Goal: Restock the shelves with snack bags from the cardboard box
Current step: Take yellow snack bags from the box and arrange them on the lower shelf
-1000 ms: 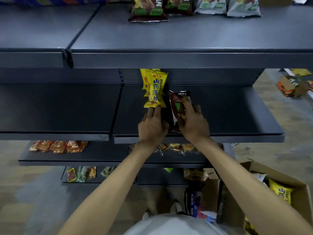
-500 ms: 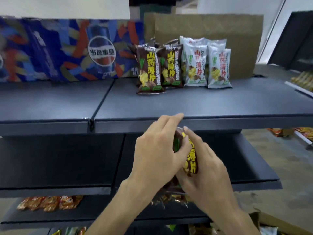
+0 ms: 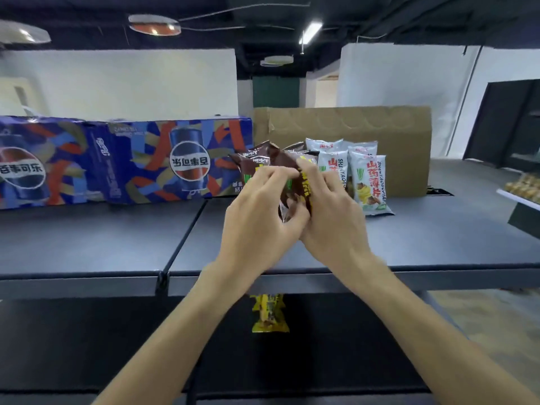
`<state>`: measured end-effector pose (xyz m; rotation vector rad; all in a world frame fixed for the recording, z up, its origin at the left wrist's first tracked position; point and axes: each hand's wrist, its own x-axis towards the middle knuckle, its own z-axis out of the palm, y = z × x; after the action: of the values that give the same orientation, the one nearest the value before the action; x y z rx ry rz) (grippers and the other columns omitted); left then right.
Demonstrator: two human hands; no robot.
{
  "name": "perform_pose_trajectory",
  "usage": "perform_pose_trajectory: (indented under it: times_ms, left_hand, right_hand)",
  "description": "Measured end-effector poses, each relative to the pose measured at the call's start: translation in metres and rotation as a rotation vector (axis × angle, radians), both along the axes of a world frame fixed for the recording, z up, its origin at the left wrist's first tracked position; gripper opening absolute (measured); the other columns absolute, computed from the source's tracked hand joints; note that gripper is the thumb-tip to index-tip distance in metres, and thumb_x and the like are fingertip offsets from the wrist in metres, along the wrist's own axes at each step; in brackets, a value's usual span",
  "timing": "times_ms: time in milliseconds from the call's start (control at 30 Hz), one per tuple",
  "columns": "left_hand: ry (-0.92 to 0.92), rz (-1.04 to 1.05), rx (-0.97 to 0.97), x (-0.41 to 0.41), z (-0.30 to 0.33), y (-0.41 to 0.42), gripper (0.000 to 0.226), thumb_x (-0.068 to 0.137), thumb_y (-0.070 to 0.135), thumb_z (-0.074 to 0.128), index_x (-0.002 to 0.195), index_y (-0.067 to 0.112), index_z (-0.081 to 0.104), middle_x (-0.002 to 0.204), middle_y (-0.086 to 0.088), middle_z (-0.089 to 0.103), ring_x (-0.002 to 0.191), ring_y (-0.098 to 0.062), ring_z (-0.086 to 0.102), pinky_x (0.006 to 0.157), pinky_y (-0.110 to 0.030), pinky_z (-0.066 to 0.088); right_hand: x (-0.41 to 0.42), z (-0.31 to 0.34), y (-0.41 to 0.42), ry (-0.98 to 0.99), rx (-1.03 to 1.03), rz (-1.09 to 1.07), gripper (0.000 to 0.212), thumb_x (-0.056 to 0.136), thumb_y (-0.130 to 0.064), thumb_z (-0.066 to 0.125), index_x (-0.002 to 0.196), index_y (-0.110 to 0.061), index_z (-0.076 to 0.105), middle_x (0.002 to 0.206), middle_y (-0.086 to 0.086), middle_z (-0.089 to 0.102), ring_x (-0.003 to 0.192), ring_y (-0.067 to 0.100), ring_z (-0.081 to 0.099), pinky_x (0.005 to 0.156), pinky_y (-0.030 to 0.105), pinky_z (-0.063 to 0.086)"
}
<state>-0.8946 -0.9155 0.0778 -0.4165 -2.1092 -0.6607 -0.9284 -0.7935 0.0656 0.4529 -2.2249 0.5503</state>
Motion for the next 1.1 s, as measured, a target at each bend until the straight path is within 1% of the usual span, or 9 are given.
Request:
perform_pose_trajectory:
  times_ms: [67, 167, 267, 367, 467, 567, 733, 833, 1100]
  left_hand:
    - [-0.021, 0.094, -0.051, -0.03, 0.005, -0.001, 0.029, 0.085, 0.03, 0.058, 0.114, 0.025, 0.058, 0.111, 0.01, 0.057, 0.097, -0.012, 0.057, 0.071, -0.032, 0.051]
    - [-0.03, 0.239, -0.116, -0.07, 0.006, -0.006, 0.026, 0.089, 0.036, 0.055, 0.11, 0.021, 0.059, 0.106, 0.003, 0.057, 0.096, -0.02, 0.059, 0.065, -0.034, 0.05]
    - [-0.111, 0.34, -0.199, -0.101, 0.001, -0.015, 0.038, 0.085, 0.037, 0.058, 0.119, 0.019, 0.057, 0.116, -0.002, 0.056, 0.104, -0.025, 0.056, 0.073, -0.037, 0.051]
    - [-0.21, 0.381, -0.297, -0.123, -0.01, -0.023, 0.054, 0.082, 0.038, 0.059, 0.13, 0.016, 0.049, 0.128, -0.005, 0.049, 0.115, -0.029, 0.05, 0.088, -0.041, 0.045]
    - [-0.339, 0.329, -0.329, -0.135, -0.028, -0.035, 0.079, 0.076, 0.046, 0.063, 0.143, 0.015, 0.035, 0.143, -0.005, 0.038, 0.132, -0.028, 0.037, 0.102, -0.044, 0.038]
    - [-0.317, 0.266, -0.344, -0.143, -0.048, -0.044, 0.096, 0.073, 0.044, 0.071, 0.15, 0.01, 0.025, 0.152, -0.009, 0.027, 0.142, -0.028, 0.022, 0.111, -0.046, 0.034]
    - [-0.201, 0.192, -0.274, -0.143, -0.067, -0.05, 0.095, 0.074, 0.032, 0.078, 0.15, 0.006, 0.029, 0.155, -0.011, 0.027, 0.146, -0.029, 0.017, 0.118, -0.036, 0.017]
    - [-0.178, 0.18, -0.275, -0.144, -0.071, -0.054, 0.097, 0.073, 0.033, 0.08, 0.15, 0.006, 0.028, 0.156, -0.009, 0.025, 0.147, -0.027, 0.014, 0.118, -0.033, 0.014]
    - [-0.234, 0.069, -0.132, -0.141, -0.069, -0.055, 0.094, 0.071, 0.02, 0.071, 0.152, 0.012, 0.024, 0.159, 0.0, 0.017, 0.149, -0.017, 0.004, 0.117, -0.025, 0.01]
  right_hand:
    - [-0.043, 0.012, -0.007, -0.014, 0.017, -0.025, 0.058, 0.09, -0.028, 0.055, 0.144, -0.027, 0.033, 0.111, 0.006, 0.048, 0.082, 0.033, 0.06, 0.053, 0.033, 0.041]
    - [-0.088, 0.022, -0.015, -0.094, 0.009, -0.054, 0.052, 0.091, -0.024, 0.054, 0.139, -0.021, 0.032, 0.115, 0.012, 0.045, 0.092, 0.036, 0.057, 0.059, 0.035, 0.036]
    - [-0.113, 0.017, -0.022, -0.149, -0.039, -0.076, 0.048, 0.092, -0.026, 0.053, 0.134, -0.018, 0.033, 0.12, 0.014, 0.044, 0.103, 0.037, 0.053, 0.066, 0.037, 0.04]
    - [-0.129, -0.004, -0.025, -0.152, 0.038, -0.145, 0.061, 0.092, -0.034, 0.052, 0.145, -0.021, 0.026, 0.133, 0.015, 0.039, 0.116, 0.036, 0.048, 0.079, 0.042, 0.046]
    - [-0.138, -0.033, -0.024, -0.176, 0.066, -0.127, 0.073, 0.095, -0.047, 0.045, 0.154, -0.028, 0.007, 0.145, 0.015, 0.027, 0.12, 0.037, 0.043, 0.08, 0.045, 0.049]
    - [-0.142, -0.053, -0.024, -0.168, 0.08, -0.123, 0.08, 0.094, -0.053, 0.042, 0.155, -0.028, -0.003, 0.146, 0.019, 0.026, 0.113, 0.039, 0.046, 0.074, 0.045, 0.05]
    - [-0.14, -0.052, -0.022, -0.155, 0.071, -0.141, 0.085, 0.086, -0.05, 0.051, 0.154, -0.03, 0.005, 0.143, 0.015, 0.027, 0.112, 0.036, 0.049, 0.073, 0.041, 0.05]
    - [-0.138, -0.052, -0.019, -0.168, 0.071, -0.156, 0.085, 0.083, -0.052, 0.052, 0.153, -0.034, 0.007, 0.142, 0.012, 0.028, 0.113, 0.035, 0.05, 0.073, 0.041, 0.049]
    - [-0.131, -0.055, -0.022, -0.243, 0.148, -0.173, 0.1, 0.077, -0.061, 0.053, 0.153, -0.035, -0.006, 0.154, 0.02, 0.015, 0.12, 0.039, 0.048, 0.083, 0.045, 0.048]
